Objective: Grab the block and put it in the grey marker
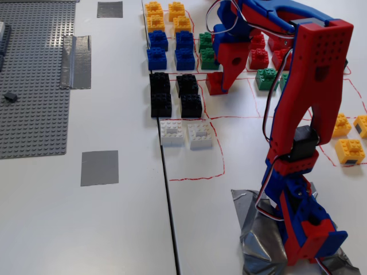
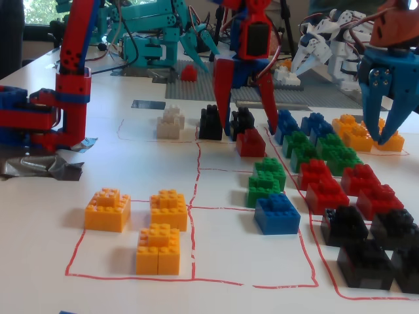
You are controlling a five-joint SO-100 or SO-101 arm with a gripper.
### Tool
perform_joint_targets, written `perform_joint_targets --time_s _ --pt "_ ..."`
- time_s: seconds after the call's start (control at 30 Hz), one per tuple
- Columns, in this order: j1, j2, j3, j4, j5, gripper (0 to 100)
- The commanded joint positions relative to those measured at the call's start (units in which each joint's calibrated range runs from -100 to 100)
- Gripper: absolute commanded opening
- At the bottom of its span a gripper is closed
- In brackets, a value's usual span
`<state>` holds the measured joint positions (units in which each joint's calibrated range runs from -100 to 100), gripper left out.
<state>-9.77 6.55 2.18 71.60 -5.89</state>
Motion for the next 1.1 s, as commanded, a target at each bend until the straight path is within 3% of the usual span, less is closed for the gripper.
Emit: perform_joint_targets --time_s 0.0,0.6,0.63,0.77,1.07 --pt "-0.93 -1.52 -5.54 -0.81 -0.44 30" --pt "-0.53 4.42 -9.54 -0.81 -1.22 27" --pt "-0.53 4.67 -9.72 -0.81 -1.22 26" --pt "-0.63 5.25 -10.81 -0.81 -1.22 0" --pt "-1.91 4.75 -17.53 4.06 -0.78 0"
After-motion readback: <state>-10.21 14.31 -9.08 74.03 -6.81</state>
